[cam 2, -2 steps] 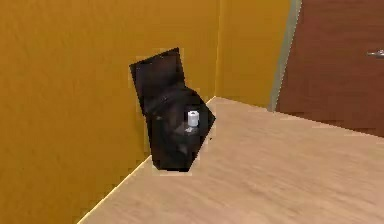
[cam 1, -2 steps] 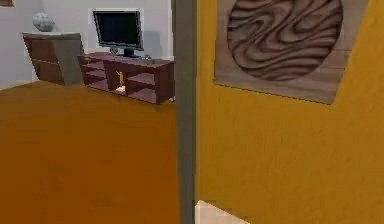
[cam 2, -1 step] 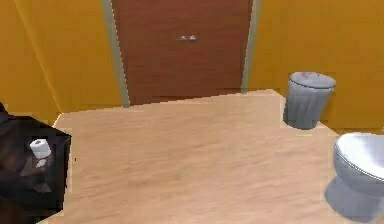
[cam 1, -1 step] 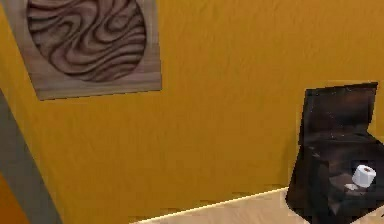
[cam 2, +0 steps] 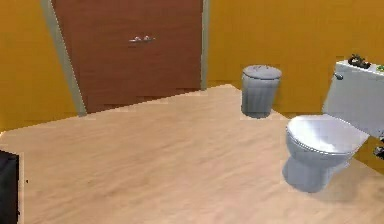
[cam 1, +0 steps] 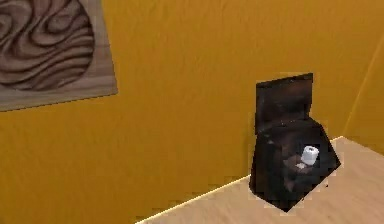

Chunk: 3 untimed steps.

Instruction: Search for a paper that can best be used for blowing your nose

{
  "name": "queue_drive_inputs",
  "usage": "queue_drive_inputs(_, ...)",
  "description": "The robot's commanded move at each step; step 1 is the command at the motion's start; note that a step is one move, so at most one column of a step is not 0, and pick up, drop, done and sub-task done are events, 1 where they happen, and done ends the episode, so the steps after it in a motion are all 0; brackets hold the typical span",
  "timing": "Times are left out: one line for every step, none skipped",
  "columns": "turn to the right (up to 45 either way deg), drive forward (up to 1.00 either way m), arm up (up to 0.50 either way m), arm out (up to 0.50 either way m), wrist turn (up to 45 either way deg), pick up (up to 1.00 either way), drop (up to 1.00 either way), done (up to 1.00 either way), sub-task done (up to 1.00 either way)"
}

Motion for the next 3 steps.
queue_drive_inputs(0.0, 0.30, 0.00, 0.00, 0.0, 0.00, 0.00, 0.00, 0.00)
queue_drive_inputs(-45.0, 0.00, 0.00, 0.00, 0.0, 0.00, 0.00, 0.00, 0.00)
queue_drive_inputs(-45.0, 0.00, 0.00, 0.00, 0.0, 0.00, 0.00, 0.00, 0.00)
